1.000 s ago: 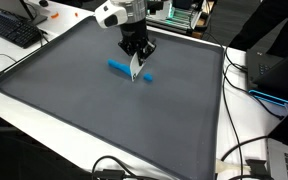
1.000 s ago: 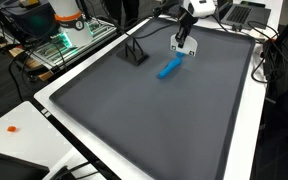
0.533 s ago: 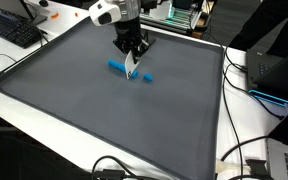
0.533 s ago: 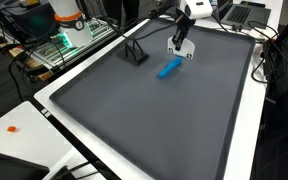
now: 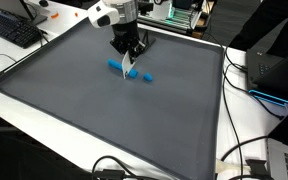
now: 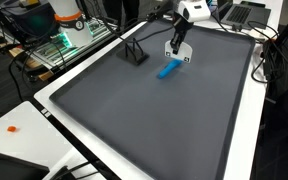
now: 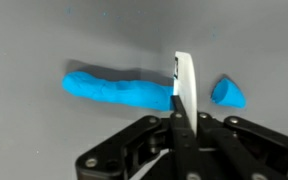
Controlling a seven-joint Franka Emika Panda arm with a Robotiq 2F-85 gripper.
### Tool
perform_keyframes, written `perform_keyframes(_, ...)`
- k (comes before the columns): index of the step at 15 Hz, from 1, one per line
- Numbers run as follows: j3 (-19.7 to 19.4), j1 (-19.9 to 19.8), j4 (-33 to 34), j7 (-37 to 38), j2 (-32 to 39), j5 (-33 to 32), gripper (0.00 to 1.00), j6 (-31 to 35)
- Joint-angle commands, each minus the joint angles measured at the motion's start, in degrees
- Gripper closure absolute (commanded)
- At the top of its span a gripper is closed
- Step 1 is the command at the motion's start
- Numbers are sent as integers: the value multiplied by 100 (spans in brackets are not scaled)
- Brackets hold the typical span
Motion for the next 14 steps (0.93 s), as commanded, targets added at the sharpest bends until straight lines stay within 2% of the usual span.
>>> perform_keyframes(1, -12, -2, -156, -2, 36, -97, 99, 223)
perform_keyframes(14, 2, 40, -217, 72, 345, -92, 99, 448)
